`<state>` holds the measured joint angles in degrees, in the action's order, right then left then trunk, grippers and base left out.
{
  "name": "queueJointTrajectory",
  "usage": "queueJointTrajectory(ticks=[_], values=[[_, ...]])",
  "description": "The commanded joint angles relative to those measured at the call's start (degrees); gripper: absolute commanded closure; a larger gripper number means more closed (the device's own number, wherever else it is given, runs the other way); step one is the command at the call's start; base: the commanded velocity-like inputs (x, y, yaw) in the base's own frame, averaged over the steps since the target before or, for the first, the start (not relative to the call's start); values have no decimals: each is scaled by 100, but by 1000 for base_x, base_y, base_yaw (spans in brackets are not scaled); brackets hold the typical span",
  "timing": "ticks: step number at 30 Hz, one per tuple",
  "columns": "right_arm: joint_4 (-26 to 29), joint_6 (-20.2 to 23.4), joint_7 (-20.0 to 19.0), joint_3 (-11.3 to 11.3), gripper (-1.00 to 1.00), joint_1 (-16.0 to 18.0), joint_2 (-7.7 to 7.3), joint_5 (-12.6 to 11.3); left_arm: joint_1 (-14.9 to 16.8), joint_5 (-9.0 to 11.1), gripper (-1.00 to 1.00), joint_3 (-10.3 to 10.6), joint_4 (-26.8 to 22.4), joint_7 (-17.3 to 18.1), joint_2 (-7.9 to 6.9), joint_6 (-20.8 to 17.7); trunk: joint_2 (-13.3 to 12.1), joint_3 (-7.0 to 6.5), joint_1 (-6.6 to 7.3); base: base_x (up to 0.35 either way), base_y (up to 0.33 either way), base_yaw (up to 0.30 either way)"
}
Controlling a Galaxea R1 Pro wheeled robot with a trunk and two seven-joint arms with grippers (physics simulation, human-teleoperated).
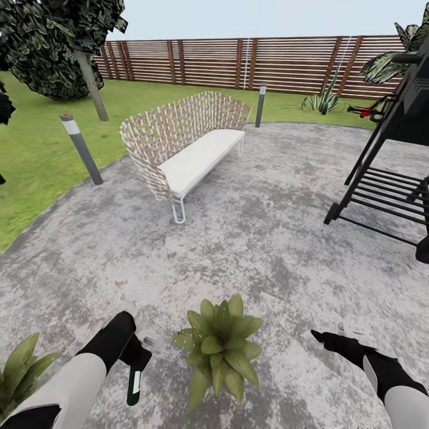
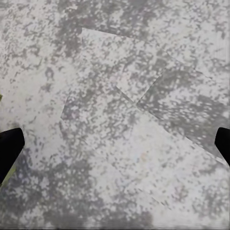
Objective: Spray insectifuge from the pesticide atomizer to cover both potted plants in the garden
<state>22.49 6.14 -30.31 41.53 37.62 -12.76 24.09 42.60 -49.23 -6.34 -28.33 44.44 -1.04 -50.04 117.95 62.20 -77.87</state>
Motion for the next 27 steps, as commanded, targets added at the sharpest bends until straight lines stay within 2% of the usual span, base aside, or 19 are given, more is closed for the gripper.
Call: queueJointTrajectory(ticks=[1, 10, 17, 21, 27], values=[[10, 36, -46, 48, -100, 6, 5, 26, 3, -61, 100, -34, -5, 56, 6, -15, 2, 7, 4, -266, -94, 197], [10, 36, -49, 48, -100, 7, 9, 26, 3, -66, 100, -36, 2, 56, 7, -15, 2, 29, 4, -253, -179, 158], [10, 36, -52, 48, -100, 6, 5, 26, 3, -69, 100, -34, 2, 56, 7, -15, 2, 30, 4, 19, -293, 7], [10, 36, -48, 48, -100, 6, 6, 26, 3, -69, 100, -34, 2, 56, 7, -15, 2, 42, 4, 27, -291, 143], [10, 36, -49, 48, -100, 3, 4, 26, 3, -69, 100, -34, 2, 56, 7, -15, 2, 65, 4, 1, -29, 229]])
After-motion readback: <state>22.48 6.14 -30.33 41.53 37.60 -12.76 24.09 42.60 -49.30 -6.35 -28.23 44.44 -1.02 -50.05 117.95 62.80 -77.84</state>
